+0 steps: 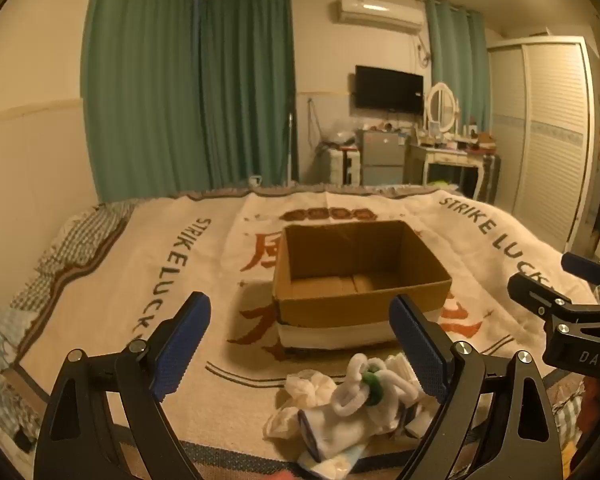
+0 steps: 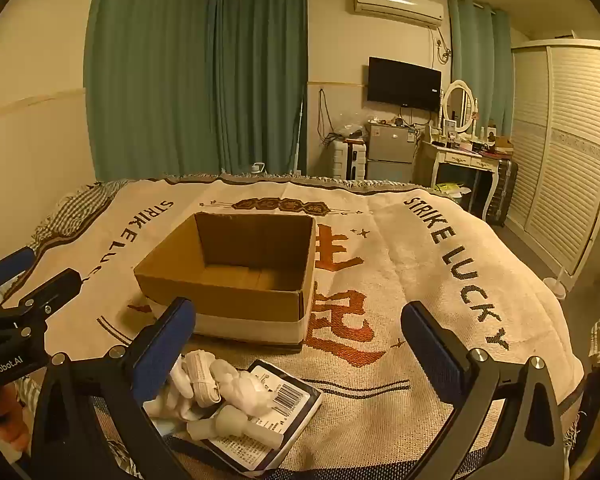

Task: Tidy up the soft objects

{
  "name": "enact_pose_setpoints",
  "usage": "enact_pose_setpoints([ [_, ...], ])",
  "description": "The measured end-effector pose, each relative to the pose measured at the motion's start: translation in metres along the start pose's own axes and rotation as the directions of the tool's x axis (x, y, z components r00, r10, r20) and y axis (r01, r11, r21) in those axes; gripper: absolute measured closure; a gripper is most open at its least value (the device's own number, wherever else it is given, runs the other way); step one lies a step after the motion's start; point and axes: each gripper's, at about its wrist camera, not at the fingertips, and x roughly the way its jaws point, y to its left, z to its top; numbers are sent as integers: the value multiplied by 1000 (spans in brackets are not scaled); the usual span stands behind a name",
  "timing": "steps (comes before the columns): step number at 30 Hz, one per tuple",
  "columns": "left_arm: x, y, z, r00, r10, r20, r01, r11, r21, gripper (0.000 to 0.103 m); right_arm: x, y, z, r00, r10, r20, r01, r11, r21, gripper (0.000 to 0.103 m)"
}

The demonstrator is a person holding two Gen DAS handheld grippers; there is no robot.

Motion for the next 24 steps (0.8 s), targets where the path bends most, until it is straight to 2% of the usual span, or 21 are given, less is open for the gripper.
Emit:
enact_pose_setpoints([
  [24,-1,3,0,1000,9,-9,-9,1000,-2,11,1,4,-2,1000,0,-9,0,1000,-17,0],
])
